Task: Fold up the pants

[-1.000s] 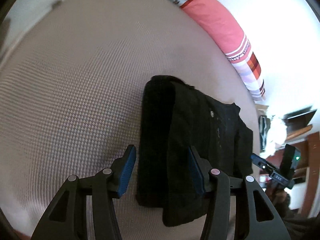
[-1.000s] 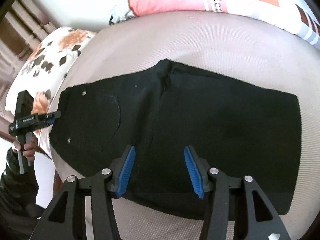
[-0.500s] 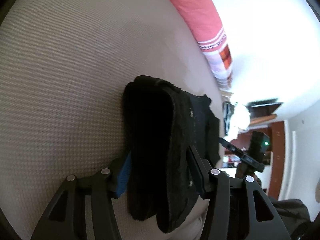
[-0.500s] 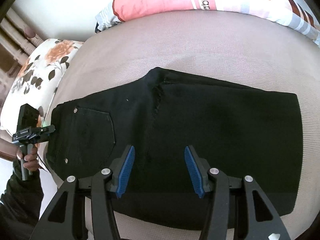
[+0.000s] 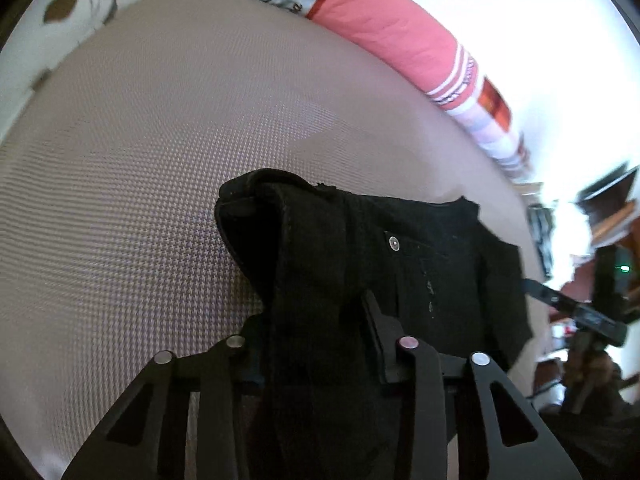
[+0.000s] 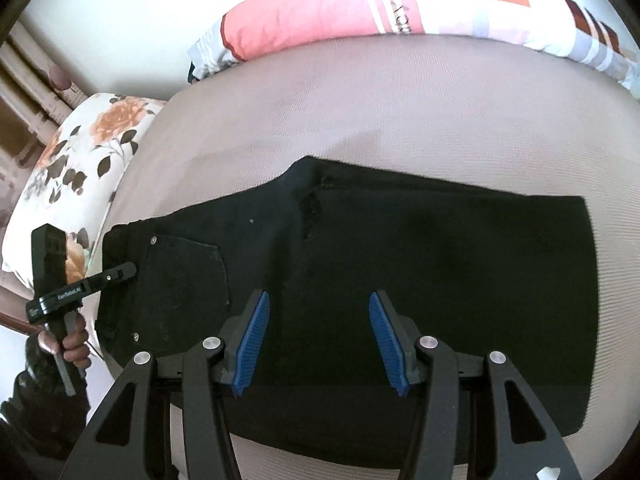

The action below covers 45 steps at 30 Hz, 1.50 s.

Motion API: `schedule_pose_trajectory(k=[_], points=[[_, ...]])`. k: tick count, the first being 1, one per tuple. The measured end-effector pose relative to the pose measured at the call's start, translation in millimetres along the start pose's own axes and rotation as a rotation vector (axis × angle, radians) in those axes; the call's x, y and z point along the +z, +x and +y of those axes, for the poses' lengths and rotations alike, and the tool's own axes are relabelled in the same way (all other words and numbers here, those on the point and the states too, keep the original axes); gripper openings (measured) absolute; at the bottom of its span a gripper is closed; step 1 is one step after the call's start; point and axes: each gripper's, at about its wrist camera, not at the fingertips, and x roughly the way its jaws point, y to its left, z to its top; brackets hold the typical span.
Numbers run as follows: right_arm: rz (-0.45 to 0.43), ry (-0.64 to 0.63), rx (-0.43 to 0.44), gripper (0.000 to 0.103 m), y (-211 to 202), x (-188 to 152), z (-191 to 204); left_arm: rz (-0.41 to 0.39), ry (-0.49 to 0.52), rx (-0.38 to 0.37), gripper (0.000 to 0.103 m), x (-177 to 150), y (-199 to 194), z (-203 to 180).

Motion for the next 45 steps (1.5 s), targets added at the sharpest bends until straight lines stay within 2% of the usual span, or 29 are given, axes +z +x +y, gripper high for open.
schedule_pose_trajectory(k=[4, 9, 18, 22, 25, 32, 39, 45], points=[[-0.041, -0.001, -0.006, 0.050, -15, -2, -10, -0.006, -0.022, 0.063, 0.026, 2, -9, -19], [-0.077, 0.026, 0.000, 0.050, -33, -9, -36, -0.028, -0.116, -0.001, 0.015, 5, -29, -46], [-0.149, 0.123, 0.027, 0.050, -63, -24, -98, -0.064, -0.151, -0.048, 0.011, 9, -27, -150], [-0.161, 0.146, 0.010, 0.050, -77, -29, -126, -0.064, -0.128, -0.043, 0.011, 19, -5, -203], [-0.156, 0.146, -0.039, 0.050, -86, -32, -144, -0.056, -0.087, -0.042, 0.011, 23, 17, -242], [-0.189, 0.232, -0.089, 0.050, -96, -43, -181, 0.009, -0.009, -0.076, 0.011, 15, 77, -301], [-0.187, 0.267, -0.043, 0.050, -89, -52, -191, 0.051, 0.044, 0.000, 0.011, -6, 123, -320], [-0.187, 0.273, -0.014, 0.050, -88, -53, -193, 0.045, 0.090, 0.057, 0.014, -16, 136, -327]])
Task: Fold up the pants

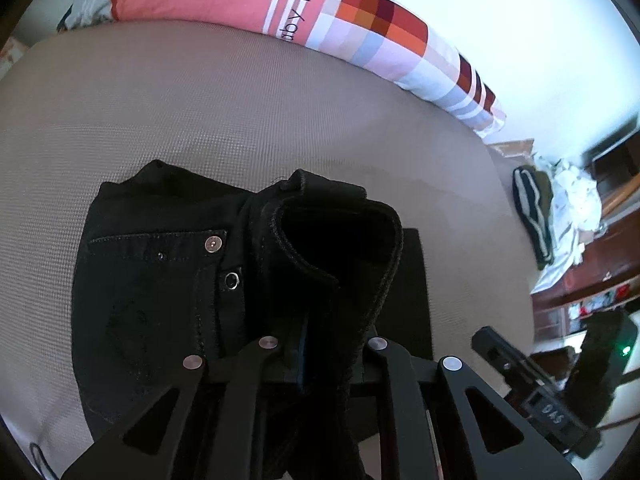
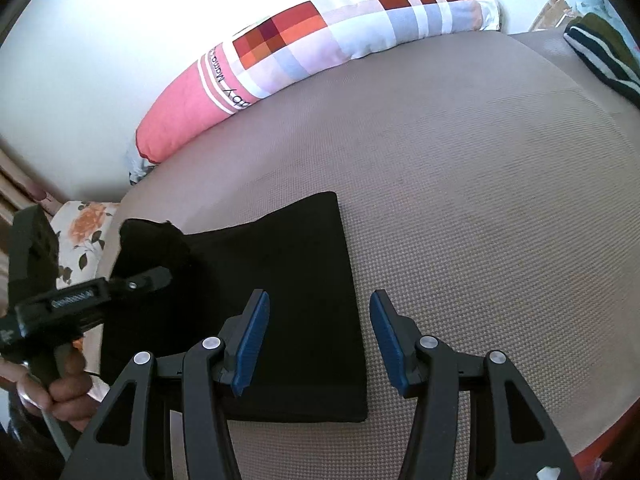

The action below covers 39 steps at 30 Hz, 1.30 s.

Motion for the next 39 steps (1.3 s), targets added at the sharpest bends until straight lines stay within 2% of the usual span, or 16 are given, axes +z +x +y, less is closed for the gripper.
schedule_pose_trajectory(k=[4, 9, 11, 13, 15, 20, 23, 25, 27, 33, 39], points=[[0.001, 0.011, 0.008, 0.050, 0, -1, -2, -0.003, 0.057, 0.013, 0.029, -3, -2, -9], [0.006, 0.013, 0.008, 0.051, 2, -2, -1, 0.011, 0.090, -0.056, 0.041, -7, -7, -16], [0.007, 0.008, 0.005, 0.051, 3, -2, 0, -0.008, 0.105, -0.072, 0.049, -10, -16, -17], [0.010, 0.007, 0.001, 0.051, 3, -3, 1, -0.035, 0.113, -0.067, 0.052, -12, -25, -13], [0.012, 0.009, 0.007, 0.051, 4, -4, 1, -0.064, 0.111, -0.056, 0.053, -14, -34, -6], [0.039, 0.005, 0.053, 0.051, 10, -6, 6, -0.122, 0.064, 0.045, 0.056, -21, -52, 31], [0.086, -0.006, 0.127, 0.054, 17, -7, 15, -0.153, 0.029, 0.134, 0.056, -28, -61, 58], [0.133, -0.019, 0.191, 0.063, 25, -7, 24, -0.175, 0.012, 0.193, 0.056, -33, -67, 76], [0.166, -0.030, 0.226, 0.063, 34, -7, 32, -0.184, -0.010, 0.227, 0.057, -36, -69, 89], [0.263, -0.040, 0.247, 0.063, 65, -3, 39, -0.157, -0.087, 0.240, 0.057, -51, -66, 127], [0.295, 0.014, 0.304, 0.064, 89, 1, 33, -0.136, -0.104, 0.221, 0.057, -58, -57, 136]])
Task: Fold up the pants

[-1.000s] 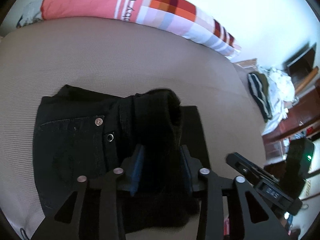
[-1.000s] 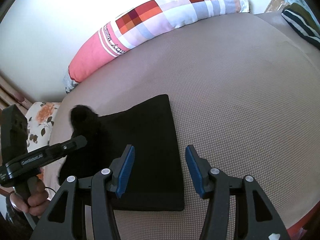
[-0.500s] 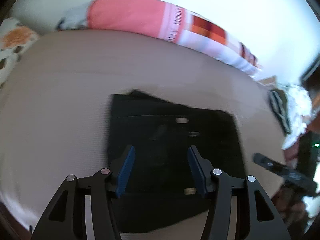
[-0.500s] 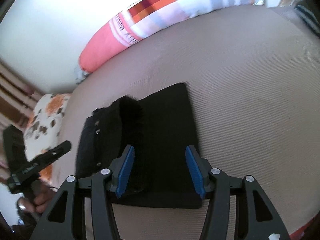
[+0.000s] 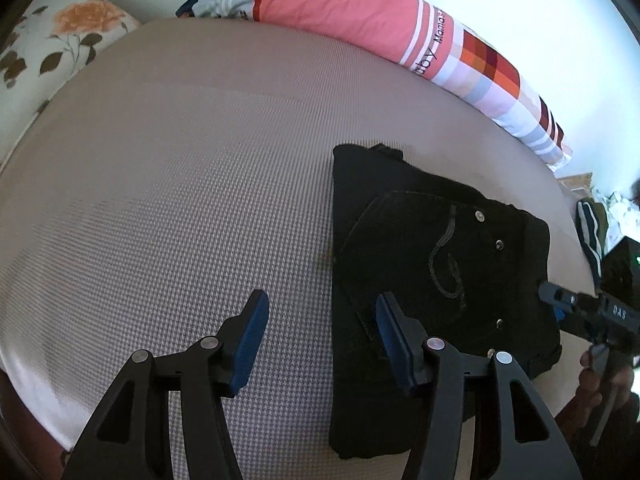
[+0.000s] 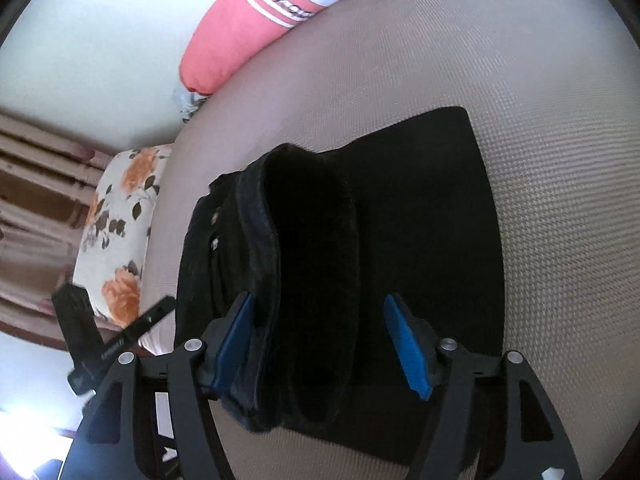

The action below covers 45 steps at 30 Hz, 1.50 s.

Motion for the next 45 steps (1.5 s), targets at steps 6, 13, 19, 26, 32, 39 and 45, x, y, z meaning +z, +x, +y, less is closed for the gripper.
schedule_pose_trajectory(k=[6, 13, 19, 26, 32, 39, 45], points=[[-0.017, 0.016, 0.056, 0.045, 12, 15, -3, 0.013, 0.002, -0.006, 0.060, -1, 8, -1], [-0.016, -0.041, 0.055, 0.030, 25, 27, 8, 0.015, 0.023, 0.018, 0.060, 0, 15, -11], [-0.036, -0.066, 0.034, 0.016, 19, 25, 18, 0.016, 0.037, 0.048, 0.060, 3, 15, -17], [-0.093, -0.136, -0.004, 0.010, -15, 20, 58, 0.006, 0.074, 0.063, 0.060, 8, 11, -28], [-0.154, -0.166, -0.004, 0.010, -49, 17, 77, -0.022, 0.109, 0.063, 0.060, 17, 6, -41], [-0.213, -0.082, -0.096, 0.009, -72, 24, 37, -0.058, 0.170, 0.061, 0.060, 30, 5, -64], [-0.164, 0.033, -0.221, 0.010, -46, 17, -30, -0.032, 0.217, 0.073, 0.060, 29, 22, -77]])
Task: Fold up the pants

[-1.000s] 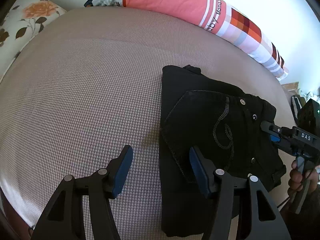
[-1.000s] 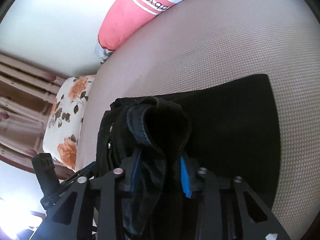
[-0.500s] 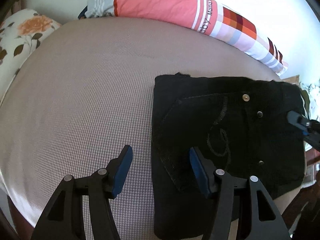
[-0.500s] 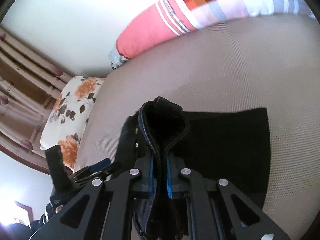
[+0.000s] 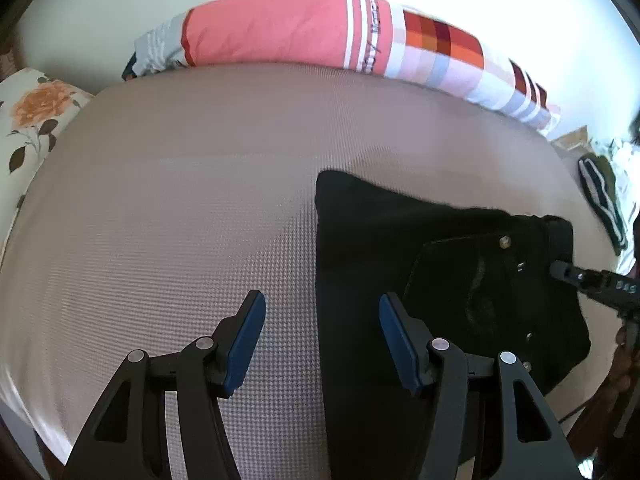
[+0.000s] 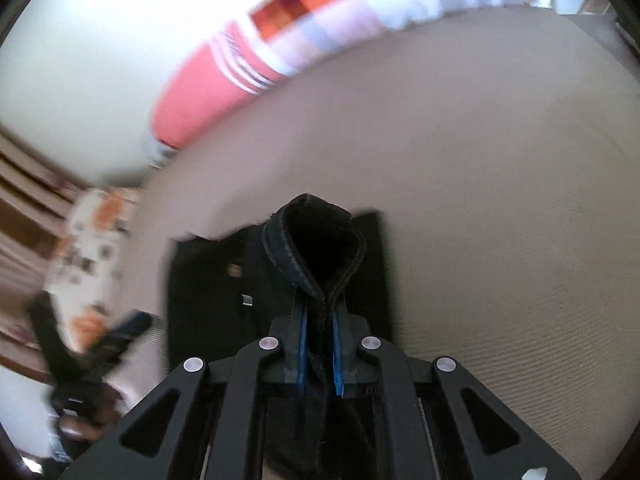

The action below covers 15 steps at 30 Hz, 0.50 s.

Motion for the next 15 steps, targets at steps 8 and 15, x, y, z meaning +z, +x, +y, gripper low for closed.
schedule_pose_trajectory(k=[8, 15], points=[[0.006, -0.015, -0.058, 0.024, -5, -1, 4, 0.064, 0.027, 0.029, 0.060, -9, 31, -8], [0.034, -0.027, -0.045, 0.024, -36, -31, 8, 0.090, 0.034, -0.017, 0.060, -23, 21, -10]])
